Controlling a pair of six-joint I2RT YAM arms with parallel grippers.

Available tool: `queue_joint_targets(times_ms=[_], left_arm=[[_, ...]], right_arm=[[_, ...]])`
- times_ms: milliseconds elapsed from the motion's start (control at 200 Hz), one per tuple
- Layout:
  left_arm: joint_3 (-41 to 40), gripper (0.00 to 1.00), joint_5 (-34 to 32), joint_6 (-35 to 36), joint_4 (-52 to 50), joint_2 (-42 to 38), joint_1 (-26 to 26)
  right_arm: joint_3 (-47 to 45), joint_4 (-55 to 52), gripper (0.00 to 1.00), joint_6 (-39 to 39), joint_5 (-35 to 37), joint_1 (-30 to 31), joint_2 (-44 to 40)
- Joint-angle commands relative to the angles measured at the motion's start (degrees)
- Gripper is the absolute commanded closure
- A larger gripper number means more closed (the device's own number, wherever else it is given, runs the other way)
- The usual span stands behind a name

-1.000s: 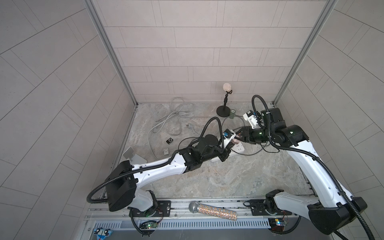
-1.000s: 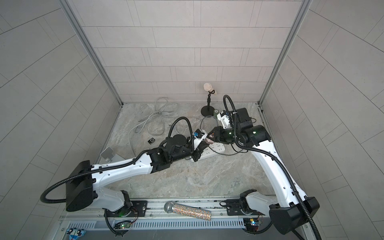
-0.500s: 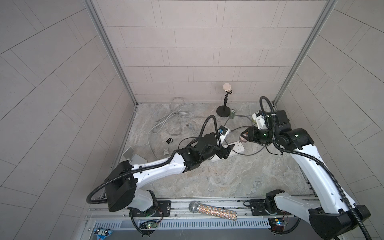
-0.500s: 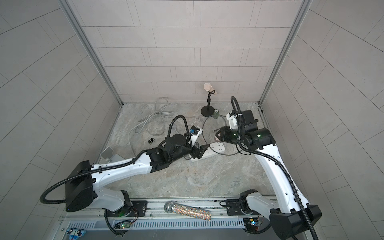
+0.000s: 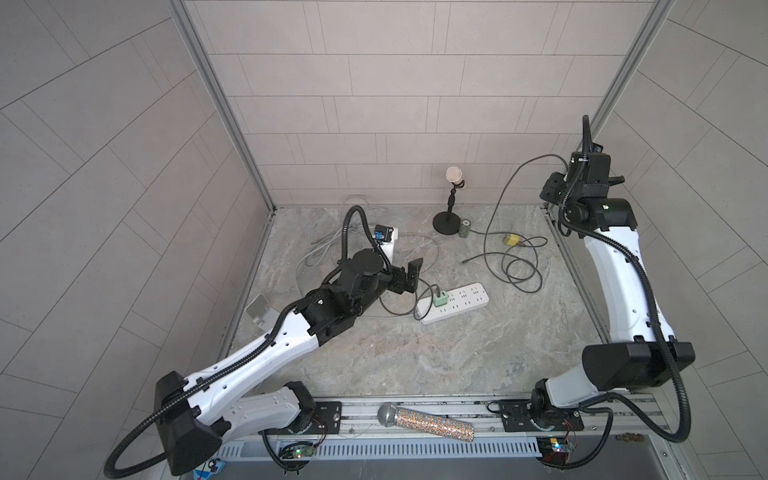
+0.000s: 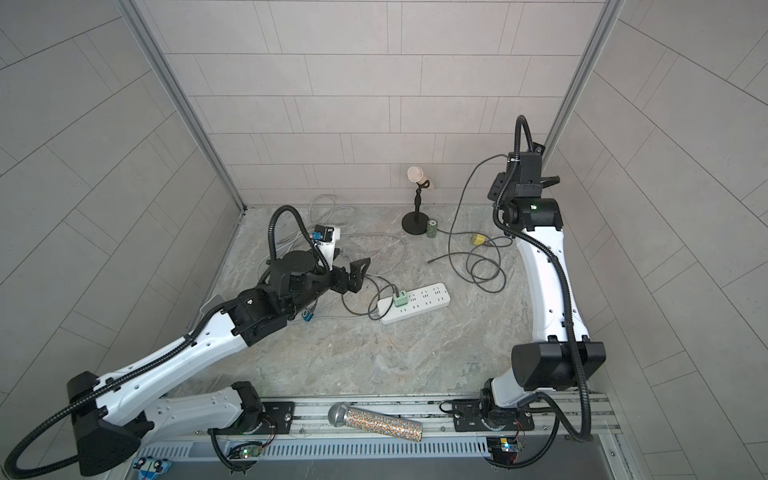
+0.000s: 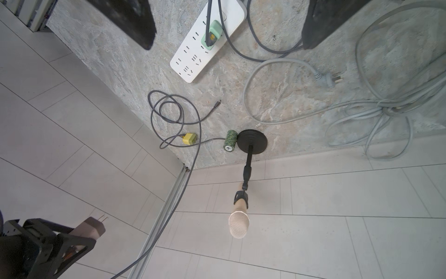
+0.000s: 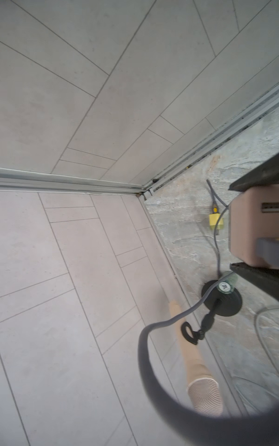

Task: Charge mp3
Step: Insert the plug into the socket.

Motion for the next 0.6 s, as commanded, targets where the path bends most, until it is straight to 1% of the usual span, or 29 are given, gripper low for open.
queue_joint_targets(times_ms=[0, 40, 70, 175, 295, 395, 595], left_arm=[[0.4, 0.01, -0.1, -2.6, -4.4, -0.5, 0.8], [0.0, 0.01, 0.2, -3.0, -4.2, -0.7, 0.9], [-0.4, 0.01, 0.3, -3.3, -4.1, -0.9, 0.9], [-1.4, 0.01, 0.8, -4.1, -3.6, -1.1, 1.4], [-1.2, 0.01, 1.0, -4.4, -4.6, -1.0, 1.9], [-1.4, 0.01, 1.0, -4.7, -4.7, -1.0, 2.2], [-2.1, 0.01, 1.0, -5.9, -4.5, -1.2, 2.7]], right_arm=[[1.2, 0.3, 1.00, 1.3, 0.5, 1.0, 3.9], [-0.3, -1.2, 1.00, 2.7, -1.4, 1.8, 4.4], [-3.4, -0.6, 1.00, 3.2, -2.1, 2.6, 3.8], [-18.7, 7.6, 1.00, 5.2, -6.0, 6.2, -2.3], [-28.8, 8.7, 1.00, 8.3, -9.5, 11.1, -8.3], [-35.5, 6.8, 1.00, 11.1, -9.4, 15.3, -12.8], [-49.8, 10.5, 1.00, 17.9, -9.4, 23.7, -22.2]])
